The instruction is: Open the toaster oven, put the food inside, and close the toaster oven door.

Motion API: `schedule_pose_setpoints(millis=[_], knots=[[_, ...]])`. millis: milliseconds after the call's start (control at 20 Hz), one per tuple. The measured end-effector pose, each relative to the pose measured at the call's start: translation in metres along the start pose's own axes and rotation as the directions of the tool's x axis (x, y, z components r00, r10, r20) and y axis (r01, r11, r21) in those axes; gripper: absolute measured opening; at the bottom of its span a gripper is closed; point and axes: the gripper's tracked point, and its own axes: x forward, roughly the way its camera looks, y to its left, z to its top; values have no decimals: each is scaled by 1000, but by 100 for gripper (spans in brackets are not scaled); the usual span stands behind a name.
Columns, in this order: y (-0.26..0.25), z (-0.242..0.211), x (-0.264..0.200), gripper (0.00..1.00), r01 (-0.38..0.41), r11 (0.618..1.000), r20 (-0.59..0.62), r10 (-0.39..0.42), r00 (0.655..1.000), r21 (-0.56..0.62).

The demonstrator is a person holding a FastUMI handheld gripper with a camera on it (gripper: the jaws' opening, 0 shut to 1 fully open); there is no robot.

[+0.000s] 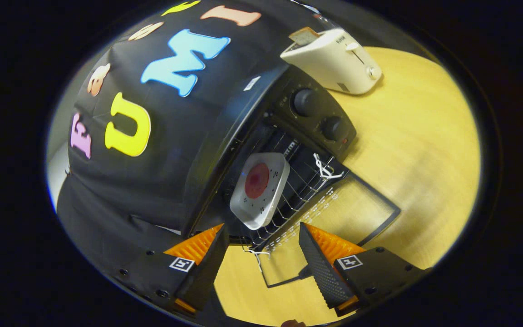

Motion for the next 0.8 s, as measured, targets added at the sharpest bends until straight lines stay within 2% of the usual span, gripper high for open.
schedule_pose_setpoints(millis=[150, 350, 450, 600, 700, 800], knots=[[0, -14, -14, 98, 38, 992, -8, -39, 999, -121], [-21, -50, -26, 98, 131, 941, -86, -165, 982, -313], [-32, -64, -32, 98, 153, 899, -100, -211, 972, -411], [-57, -79, -33, 98, 198, 814, -111, -305, 946, -546], [-69, -83, -31, 98, 218, 758, -107, -355, 929, -615], [-76, -88, -26, 98, 224, 720, -108, -384, 917, -657]])
